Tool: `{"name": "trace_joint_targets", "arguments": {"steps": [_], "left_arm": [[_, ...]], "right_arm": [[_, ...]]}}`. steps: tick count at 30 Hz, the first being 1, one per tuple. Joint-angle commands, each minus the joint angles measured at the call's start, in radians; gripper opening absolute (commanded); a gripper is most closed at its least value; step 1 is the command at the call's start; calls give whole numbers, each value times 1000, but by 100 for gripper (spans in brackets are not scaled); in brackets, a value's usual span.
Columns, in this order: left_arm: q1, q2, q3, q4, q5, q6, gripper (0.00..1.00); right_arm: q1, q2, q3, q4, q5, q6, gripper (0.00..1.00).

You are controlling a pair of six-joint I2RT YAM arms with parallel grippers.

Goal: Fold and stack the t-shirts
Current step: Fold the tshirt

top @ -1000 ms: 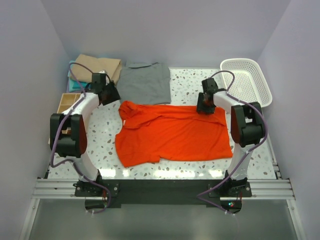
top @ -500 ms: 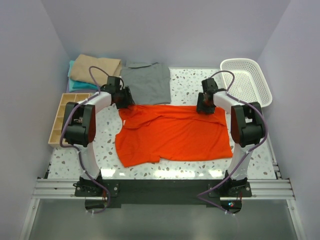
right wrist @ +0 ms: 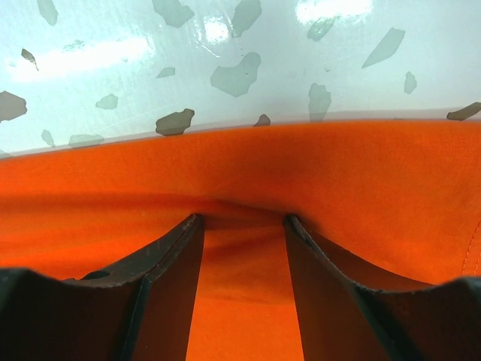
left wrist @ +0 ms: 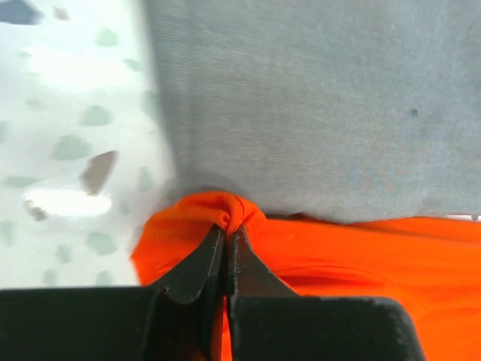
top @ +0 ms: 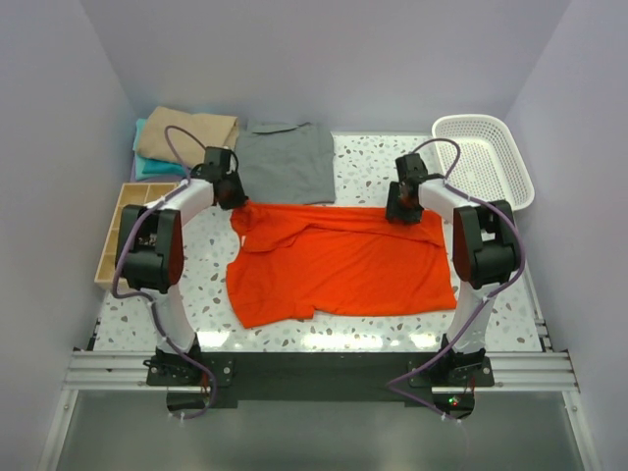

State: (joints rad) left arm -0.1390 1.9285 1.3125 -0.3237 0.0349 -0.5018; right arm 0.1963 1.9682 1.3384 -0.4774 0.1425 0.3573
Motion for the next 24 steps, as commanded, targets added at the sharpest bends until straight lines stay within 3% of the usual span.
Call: {"name": "trace_joint_targets", "arguments": {"steps": [1,7,9,11,12,14,18,22,24], "left_arm": [[99,-177,-62,41,-167,13,0],[128,-241,-75,23,-246,3,4],[128,-238,-76,23,-248,0,14],[128,-237,-75,12,-256,-7,18],[130,-232,-75,12,-254,-7,33],[130,-226,-65,-9,-282,-15,45],[133,-246,-68,-32,-345,-11,54],[133,-264,-96,46,-199,-3,54],[131,-261,-122,122,-58,-6,54]], "right_arm": [[-15,40,-36,-52,69,-12,52],[-17,47,-28,-56,69,-12,52],[-18,49,-27,-58,68,-14,52],[-17,49,-25,-58,69,-12,52],[-18,50,-24,-58,68,-12,52],[-18,52,-22,-61,69,-12,52],[-18,51,-24,-59,66,-11,52],[-18,52,-21,-58,66,-11,52],[-18,54,-18,-56,63,-14,52]]}}
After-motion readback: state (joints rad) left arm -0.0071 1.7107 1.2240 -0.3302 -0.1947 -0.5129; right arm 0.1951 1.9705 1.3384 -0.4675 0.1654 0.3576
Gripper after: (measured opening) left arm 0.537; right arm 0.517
